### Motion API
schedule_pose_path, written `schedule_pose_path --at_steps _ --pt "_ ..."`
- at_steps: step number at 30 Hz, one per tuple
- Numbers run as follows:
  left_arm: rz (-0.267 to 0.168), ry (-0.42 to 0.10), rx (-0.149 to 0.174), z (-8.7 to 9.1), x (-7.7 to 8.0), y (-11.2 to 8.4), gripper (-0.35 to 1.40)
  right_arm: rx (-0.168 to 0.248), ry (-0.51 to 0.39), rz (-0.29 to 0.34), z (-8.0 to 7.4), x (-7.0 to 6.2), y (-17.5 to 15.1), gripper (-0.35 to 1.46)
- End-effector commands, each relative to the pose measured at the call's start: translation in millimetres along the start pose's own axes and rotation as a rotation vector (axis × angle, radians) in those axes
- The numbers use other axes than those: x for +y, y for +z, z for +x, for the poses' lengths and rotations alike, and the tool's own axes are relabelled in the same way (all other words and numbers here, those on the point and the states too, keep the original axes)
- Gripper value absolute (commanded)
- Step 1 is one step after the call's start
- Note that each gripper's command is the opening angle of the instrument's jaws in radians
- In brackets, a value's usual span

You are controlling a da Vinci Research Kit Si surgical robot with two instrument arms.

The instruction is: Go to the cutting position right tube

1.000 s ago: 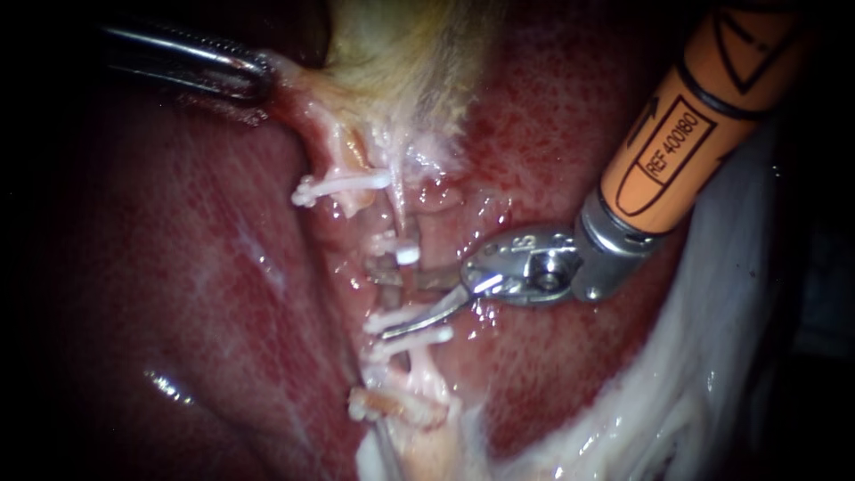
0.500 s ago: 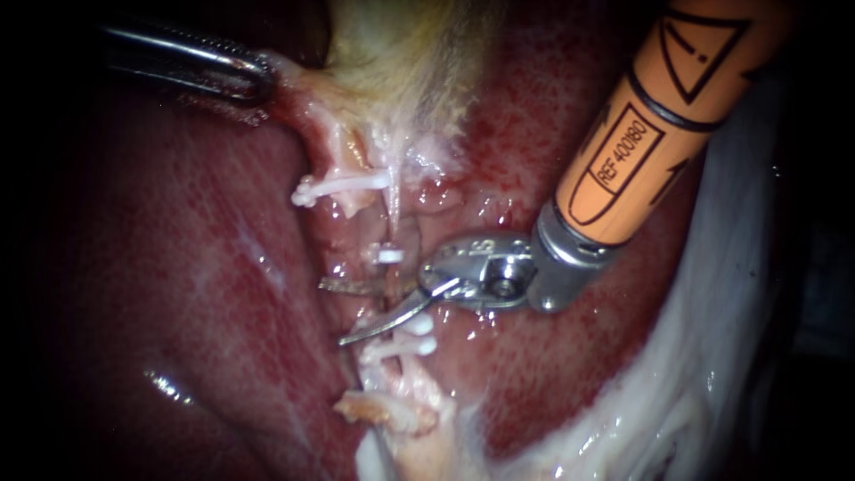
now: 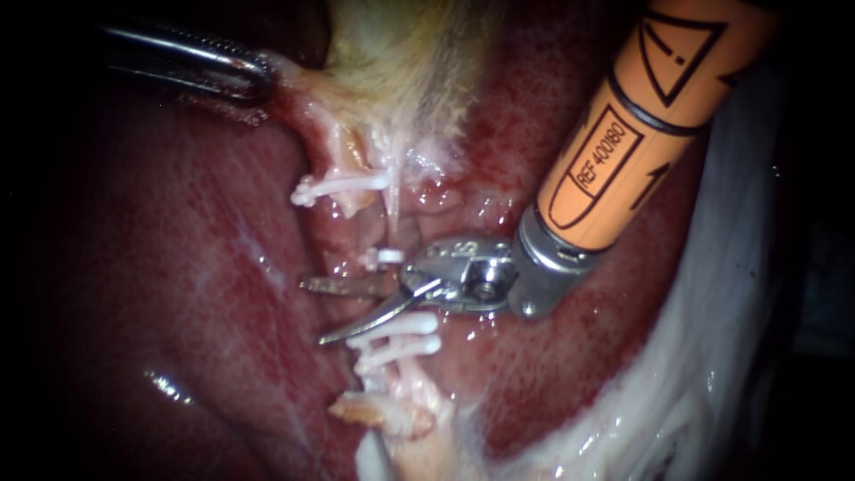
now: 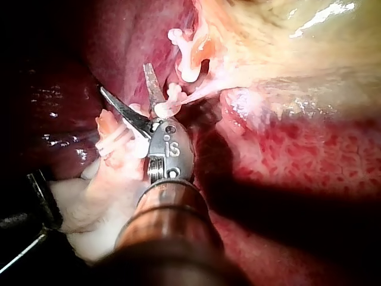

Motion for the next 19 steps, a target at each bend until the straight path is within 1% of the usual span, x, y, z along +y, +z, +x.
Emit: schedule_pose_path --at_steps 1,5,7,19 --pt "-0.001 0.000 0.000 0.0 0.0 0.0 -0.35 0.003 0.000 0.006 0.4 -0.4 0.0 1.19" --pt "-0.001 0.000 0.000 0.0 0.0 0.0 -0.35 0.008 0.004 0.013 1.5 -1.6 0.1 1.19" --pt "-0.001 0.000 0.000 0.0 0.0 0.0 -0.35 0.011 0.005 0.015 1.7 -1.8 0.1 1.19" --pt "0.000 0.000 0.000 0.0 0.0 0.0 -0.35 0.012 0.005 0.012 1.6 -1.7 -0.1 1.19"
